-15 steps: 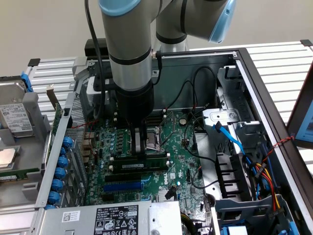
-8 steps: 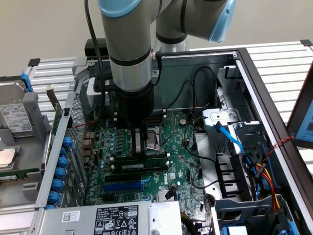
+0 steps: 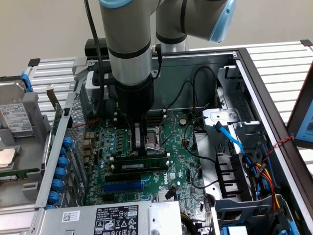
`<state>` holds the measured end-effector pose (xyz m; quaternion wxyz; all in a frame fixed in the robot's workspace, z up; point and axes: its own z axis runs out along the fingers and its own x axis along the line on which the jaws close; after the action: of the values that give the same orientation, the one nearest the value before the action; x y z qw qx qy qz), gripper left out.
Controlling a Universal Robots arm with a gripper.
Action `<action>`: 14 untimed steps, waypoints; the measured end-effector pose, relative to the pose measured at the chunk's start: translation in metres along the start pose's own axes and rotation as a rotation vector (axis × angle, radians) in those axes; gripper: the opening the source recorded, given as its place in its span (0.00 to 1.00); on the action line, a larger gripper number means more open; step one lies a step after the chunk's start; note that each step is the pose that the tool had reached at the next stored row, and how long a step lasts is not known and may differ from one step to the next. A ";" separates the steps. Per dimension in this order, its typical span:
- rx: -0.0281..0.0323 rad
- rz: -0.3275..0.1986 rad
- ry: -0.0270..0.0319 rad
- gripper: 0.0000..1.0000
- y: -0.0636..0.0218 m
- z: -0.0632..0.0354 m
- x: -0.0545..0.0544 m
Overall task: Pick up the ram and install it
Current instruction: 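Press down the ram until it locks into place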
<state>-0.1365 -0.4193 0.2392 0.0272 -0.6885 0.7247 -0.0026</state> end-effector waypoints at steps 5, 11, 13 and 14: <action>-0.0002 0.000 0.0001 0.10 0.0000 -0.0001 0.000; -0.0001 0.000 0.0001 0.10 0.0000 -0.0001 0.000; -0.0004 0.001 -0.0012 0.10 0.0001 -0.0002 0.000; -0.0005 0.002 -0.0044 0.10 0.0000 -0.0002 0.000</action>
<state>-0.1365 -0.4194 0.2394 0.0286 -0.6877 0.7254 -0.0009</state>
